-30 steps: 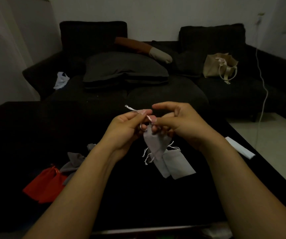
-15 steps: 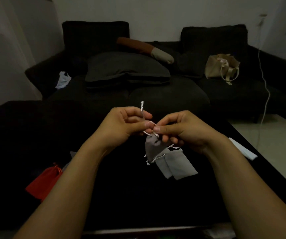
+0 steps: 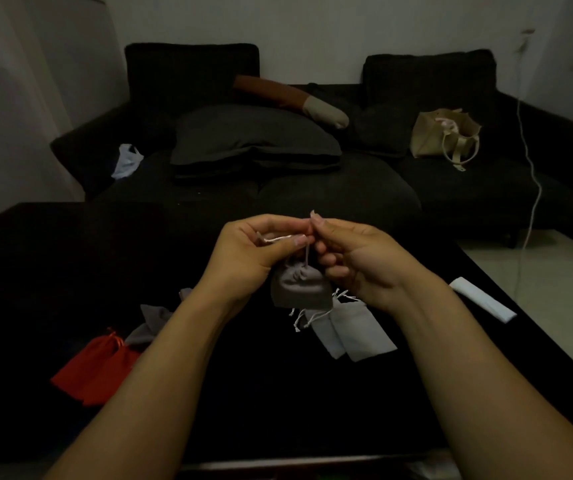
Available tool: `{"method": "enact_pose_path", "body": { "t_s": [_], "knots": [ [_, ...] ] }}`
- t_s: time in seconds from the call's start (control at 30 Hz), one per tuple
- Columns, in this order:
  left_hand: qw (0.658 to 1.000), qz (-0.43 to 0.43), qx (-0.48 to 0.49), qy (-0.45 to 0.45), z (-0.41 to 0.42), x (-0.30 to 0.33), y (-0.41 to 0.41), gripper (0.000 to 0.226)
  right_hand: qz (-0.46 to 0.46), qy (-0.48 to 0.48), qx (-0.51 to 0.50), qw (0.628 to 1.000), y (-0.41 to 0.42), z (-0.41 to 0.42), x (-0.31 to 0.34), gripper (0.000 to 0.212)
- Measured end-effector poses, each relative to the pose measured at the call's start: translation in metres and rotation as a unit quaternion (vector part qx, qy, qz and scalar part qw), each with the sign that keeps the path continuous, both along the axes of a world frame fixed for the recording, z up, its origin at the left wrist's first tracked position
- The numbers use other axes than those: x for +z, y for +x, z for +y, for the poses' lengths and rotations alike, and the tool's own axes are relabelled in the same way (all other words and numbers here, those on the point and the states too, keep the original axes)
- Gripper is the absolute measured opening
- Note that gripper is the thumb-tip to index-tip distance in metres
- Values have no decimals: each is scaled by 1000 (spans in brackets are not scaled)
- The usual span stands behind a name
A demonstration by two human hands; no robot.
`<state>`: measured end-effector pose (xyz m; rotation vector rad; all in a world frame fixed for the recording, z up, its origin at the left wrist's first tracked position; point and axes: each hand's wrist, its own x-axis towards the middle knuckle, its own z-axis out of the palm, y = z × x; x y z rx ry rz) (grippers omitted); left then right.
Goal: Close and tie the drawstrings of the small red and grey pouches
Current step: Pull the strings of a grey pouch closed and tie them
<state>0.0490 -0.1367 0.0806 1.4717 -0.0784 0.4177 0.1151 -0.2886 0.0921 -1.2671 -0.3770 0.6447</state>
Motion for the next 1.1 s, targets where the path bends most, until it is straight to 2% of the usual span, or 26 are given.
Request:
{"method": "enact_pose_path", "body": {
  "t_s": [0.2, 0.33, 0.43, 0.57, 0.67, 0.7, 0.73, 0.77, 0.87, 1.0, 1.1],
  "knots": [
    [999, 22, 4, -22, -2, 0, 0, 18, 89, 49, -35, 994, -3, 8, -4, 18],
    [997, 19, -14, -68, -2, 0, 3, 32, 104, 77, -56, 990, -2, 10, -5, 16],
    [996, 8, 11, -93, -2, -1, 6, 43, 102, 81, -74, 989, -2, 11, -5, 16],
    [994, -4, 110, 3, 5, -5, 10, 39, 110, 80, -101, 986, 1, 7, -3, 17],
    [960, -26, 212, 183, 17, -9, 8, 38, 122, 103, -112, 981, 2, 2, 0, 16],
    [947, -24, 236, 218, 20, -9, 9, 42, 127, 117, -118, 978, 2, 1, 2, 15],
    [946, -14, 245, 214, 23, -9, 9, 48, 130, 132, -124, 975, 2, 0, 3, 14],
    [956, 1, 237, 172, 24, -9, 10, 51, 132, 147, -130, 972, 3, -1, 4, 14],
    [985, 76, 152, -37, 20, -4, 12, 51, 137, 167, -146, 965, 5, -3, 5, 16],
    [971, 74, 33, -227, 15, 3, 10, 48, 160, 173, -138, 962, 3, 0, 3, 20],
    [950, 63, -36, -303, 12, 6, 9, 42, 181, 192, -121, 957, 3, 3, 2, 23]
  ]
}}
